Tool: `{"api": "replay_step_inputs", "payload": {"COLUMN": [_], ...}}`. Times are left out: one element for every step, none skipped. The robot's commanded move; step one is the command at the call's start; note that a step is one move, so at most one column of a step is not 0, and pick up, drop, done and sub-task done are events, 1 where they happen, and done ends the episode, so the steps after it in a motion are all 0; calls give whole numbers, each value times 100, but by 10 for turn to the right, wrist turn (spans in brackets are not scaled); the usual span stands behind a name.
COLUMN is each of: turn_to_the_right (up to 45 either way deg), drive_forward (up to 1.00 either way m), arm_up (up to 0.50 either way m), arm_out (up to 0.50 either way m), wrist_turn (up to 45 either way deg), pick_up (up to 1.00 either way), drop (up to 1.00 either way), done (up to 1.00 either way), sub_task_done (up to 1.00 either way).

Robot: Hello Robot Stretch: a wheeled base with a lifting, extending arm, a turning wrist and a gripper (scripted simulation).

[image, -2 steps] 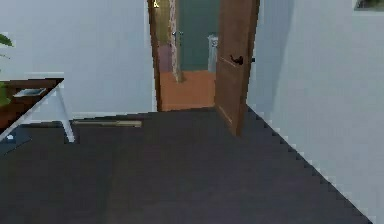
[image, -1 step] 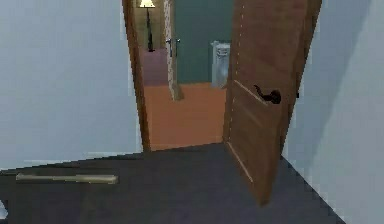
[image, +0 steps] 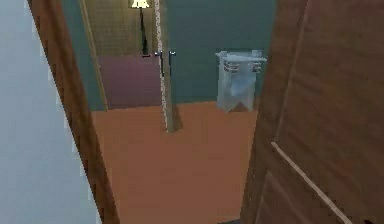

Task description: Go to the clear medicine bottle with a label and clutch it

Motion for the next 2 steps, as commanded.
{"api": "replay_step_inputs", "payload": {"turn_to_the_right": [0,-150], "drive_forward": [100,0], "arm_up": [0,0], "arm_out": [0,0], "wrist_turn": [0,0], "pick_up": [0,0], "drop": [0,0], "done": [0,0], "sub_task_done": [0,0]}}
